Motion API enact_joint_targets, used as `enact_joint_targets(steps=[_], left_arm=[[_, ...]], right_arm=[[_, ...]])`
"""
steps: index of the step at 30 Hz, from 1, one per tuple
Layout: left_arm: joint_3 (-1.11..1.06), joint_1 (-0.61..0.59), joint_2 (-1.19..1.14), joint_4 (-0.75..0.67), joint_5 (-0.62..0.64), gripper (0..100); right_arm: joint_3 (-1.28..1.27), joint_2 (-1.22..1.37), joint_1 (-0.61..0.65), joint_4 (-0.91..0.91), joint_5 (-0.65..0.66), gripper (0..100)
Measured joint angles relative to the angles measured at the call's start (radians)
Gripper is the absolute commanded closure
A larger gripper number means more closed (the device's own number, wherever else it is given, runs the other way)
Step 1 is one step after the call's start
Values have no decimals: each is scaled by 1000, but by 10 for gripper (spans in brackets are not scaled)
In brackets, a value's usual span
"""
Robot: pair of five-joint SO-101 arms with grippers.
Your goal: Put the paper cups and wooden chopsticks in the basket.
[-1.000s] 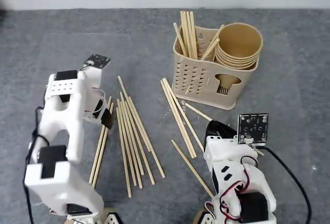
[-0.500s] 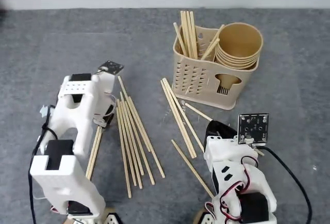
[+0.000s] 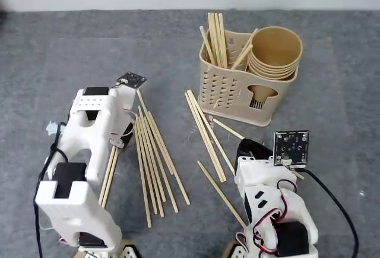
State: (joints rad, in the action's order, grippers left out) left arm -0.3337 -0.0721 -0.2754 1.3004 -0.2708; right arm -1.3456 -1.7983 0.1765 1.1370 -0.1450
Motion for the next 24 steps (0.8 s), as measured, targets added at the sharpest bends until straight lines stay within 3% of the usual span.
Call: enact_joint_targets(steps=[7, 14, 24], left_arm=[[-6, 2, 143, 68, 0, 836], [-6, -58, 230, 83, -2, 826], [46, -72, -37, 48, -8, 827]], right_arm=[[0, 0, 0, 0, 0, 987], [0, 0, 0, 0, 0, 987], [0, 0, 0, 0, 0, 987]])
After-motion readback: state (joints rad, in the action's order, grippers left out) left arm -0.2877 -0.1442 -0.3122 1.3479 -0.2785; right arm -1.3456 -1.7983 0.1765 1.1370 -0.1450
